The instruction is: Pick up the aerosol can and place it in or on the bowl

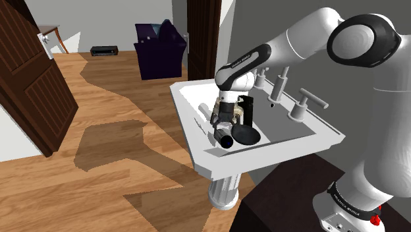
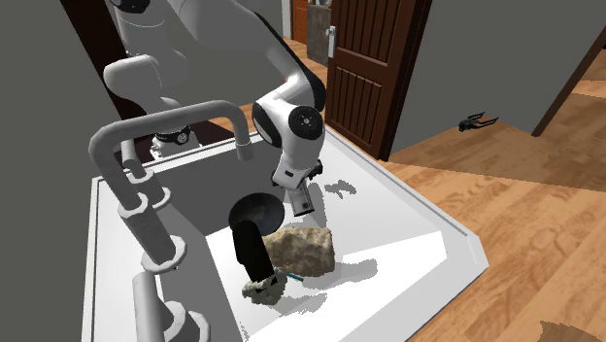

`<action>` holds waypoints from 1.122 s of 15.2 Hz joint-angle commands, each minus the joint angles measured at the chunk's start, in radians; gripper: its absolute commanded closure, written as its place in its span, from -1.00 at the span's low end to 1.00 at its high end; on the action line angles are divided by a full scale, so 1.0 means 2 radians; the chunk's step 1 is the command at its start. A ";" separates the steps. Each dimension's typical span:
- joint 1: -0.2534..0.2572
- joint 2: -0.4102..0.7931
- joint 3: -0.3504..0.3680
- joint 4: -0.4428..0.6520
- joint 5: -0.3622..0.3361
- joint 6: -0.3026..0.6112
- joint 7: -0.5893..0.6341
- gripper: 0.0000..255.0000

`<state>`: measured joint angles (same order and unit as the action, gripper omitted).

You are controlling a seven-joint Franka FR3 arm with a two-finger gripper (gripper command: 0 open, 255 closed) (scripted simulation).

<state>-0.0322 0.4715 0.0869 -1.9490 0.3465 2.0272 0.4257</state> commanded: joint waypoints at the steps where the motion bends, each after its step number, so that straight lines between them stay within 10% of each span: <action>1: 0.002 0.006 0.002 -0.006 0.003 0.012 -0.002 -1.00; 12: 0.005 0.015 0.005 -0.018 0.008 0.034 -0.004 -1.00; 13: 0.005 0.015 0.005 -0.018 0.008 0.034 -0.004 1.00; 17: 0.005 0.015 0.005 -0.018 0.008 0.034 -0.004 1.00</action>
<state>-0.0214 0.5011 0.0959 -1.9857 0.3615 2.0949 0.4173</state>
